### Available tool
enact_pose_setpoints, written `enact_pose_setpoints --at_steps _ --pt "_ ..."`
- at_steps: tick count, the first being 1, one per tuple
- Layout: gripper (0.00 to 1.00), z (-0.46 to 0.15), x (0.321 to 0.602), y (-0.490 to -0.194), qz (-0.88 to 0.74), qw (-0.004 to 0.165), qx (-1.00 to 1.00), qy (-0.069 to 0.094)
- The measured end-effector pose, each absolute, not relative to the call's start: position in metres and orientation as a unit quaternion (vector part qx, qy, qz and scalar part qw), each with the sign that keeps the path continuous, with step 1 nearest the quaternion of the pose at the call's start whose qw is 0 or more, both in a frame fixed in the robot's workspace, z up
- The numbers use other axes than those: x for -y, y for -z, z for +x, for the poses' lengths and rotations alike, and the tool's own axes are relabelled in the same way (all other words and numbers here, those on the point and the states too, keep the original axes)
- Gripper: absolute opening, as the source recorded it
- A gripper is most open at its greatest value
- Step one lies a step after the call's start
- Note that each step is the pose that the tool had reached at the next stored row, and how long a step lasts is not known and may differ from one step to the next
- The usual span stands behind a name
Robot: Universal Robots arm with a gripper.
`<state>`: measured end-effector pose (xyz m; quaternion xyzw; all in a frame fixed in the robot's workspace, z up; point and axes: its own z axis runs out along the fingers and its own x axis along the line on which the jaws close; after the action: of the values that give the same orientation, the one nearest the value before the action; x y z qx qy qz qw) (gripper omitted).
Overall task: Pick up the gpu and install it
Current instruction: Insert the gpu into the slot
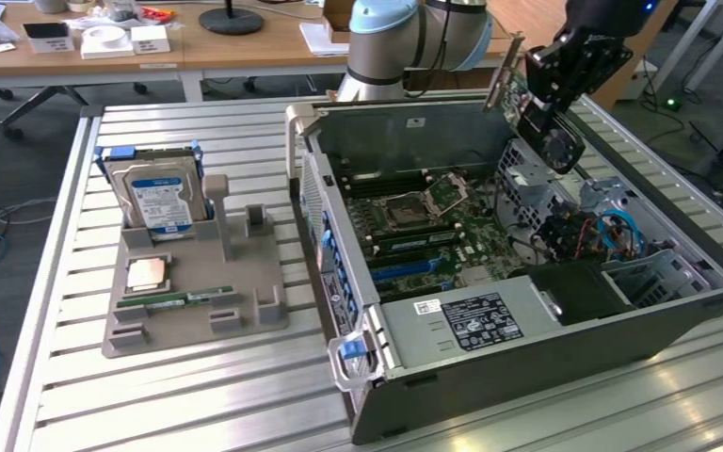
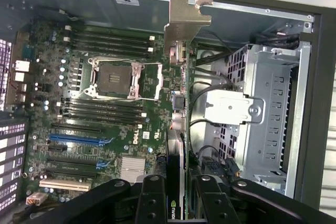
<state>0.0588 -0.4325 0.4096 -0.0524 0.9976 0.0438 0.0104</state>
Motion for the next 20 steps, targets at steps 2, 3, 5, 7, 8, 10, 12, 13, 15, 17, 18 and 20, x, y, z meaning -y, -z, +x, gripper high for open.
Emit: enact_pose_setpoints --at_steps 2,3,5,7,8,10,12,13,15,17,18,20 --pt "0.26 0.0584 0.4325 -0.4094 -0.059 0.01 -0.997 -0.044" --pt "0.26 0.0583 0.4325 -0.4094 -0.063 0.01 -0.997 -0.044" --pt "0.26 0.0581 0.4325 -0.4094 -0.07 0.01 -0.997 -0.044" --pt "0.26 0.058 0.4325 -0.4093 -0.079 0.009 -0.996 -0.044" --pt "0.26 0.0579 0.4325 -0.4093 -0.083 0.009 -0.996 -0.044" --pt "0.26 0.0577 0.4325 -0.4092 -0.093 0.009 -0.995 -0.044" --pt "0.26 0.0578 0.4325 -0.4091 -0.103 0.008 -0.994 -0.044" --pt "0.26 0.0578 0.4325 -0.4091 -0.107 0.008 -0.993 -0.044" --pt "0.26 0.0578 0.4325 -0.4091 -0.107 0.008 -0.993 -0.044" --pt "0.26 0.0578 0.4325 -0.4091 -0.107 0.008 -0.993 -0.044" --pt "0.26 0.0578 0.4325 -0.4091 -0.107 0.008 -0.993 -0.044" --pt "0.26 0.0578 0.4325 -0.4091 -0.107 0.008 -0.993 -0.044"
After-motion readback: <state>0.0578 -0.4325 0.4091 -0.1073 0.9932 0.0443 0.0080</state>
